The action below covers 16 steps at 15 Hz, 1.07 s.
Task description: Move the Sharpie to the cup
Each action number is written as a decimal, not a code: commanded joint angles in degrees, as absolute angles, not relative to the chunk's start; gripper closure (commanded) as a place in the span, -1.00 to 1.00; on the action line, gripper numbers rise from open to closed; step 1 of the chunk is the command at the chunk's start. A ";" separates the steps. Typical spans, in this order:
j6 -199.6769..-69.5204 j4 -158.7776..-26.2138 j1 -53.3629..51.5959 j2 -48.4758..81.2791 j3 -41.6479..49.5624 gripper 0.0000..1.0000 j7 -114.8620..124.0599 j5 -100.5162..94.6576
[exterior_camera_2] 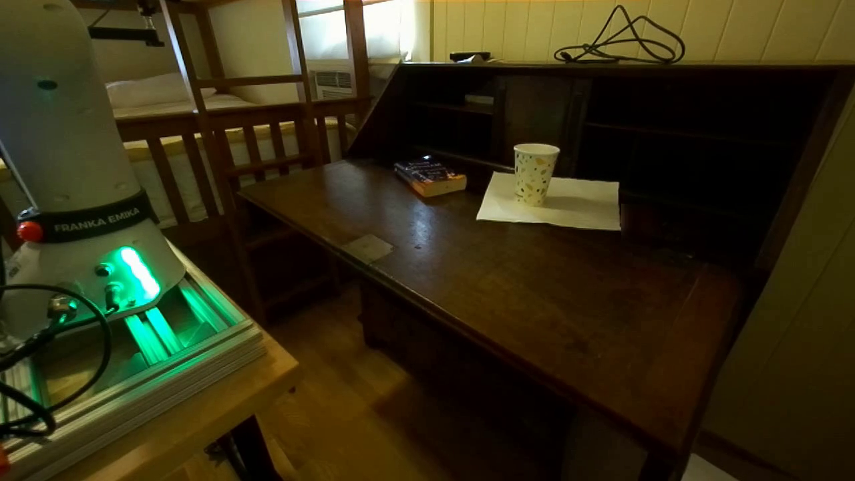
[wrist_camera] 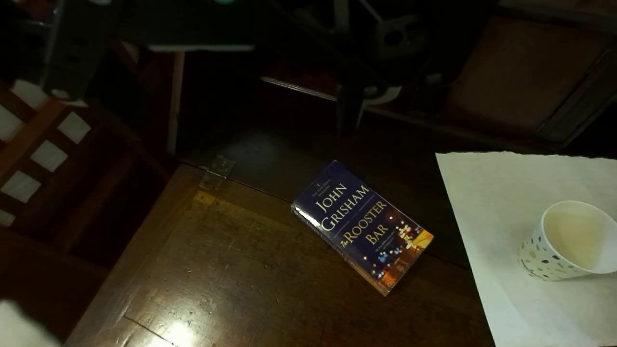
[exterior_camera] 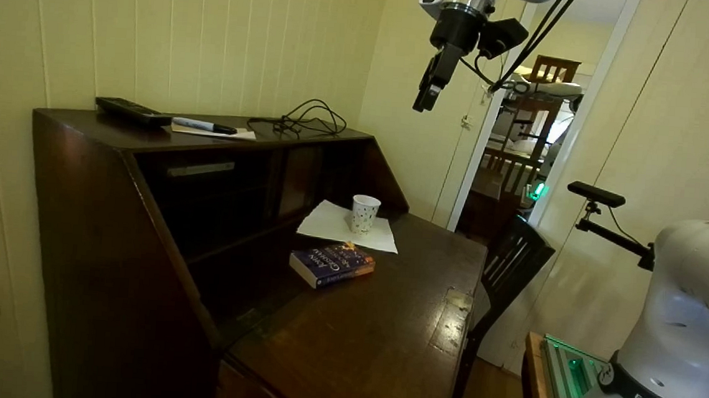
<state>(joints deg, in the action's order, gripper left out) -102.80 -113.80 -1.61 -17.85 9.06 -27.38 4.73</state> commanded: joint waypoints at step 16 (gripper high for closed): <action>-104.80 -73.93 0.90 12.90 3.67 -1.00 -46.04 3.72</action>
<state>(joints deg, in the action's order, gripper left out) -109.17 -85.27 -1.71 5.07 4.96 -42.03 1.72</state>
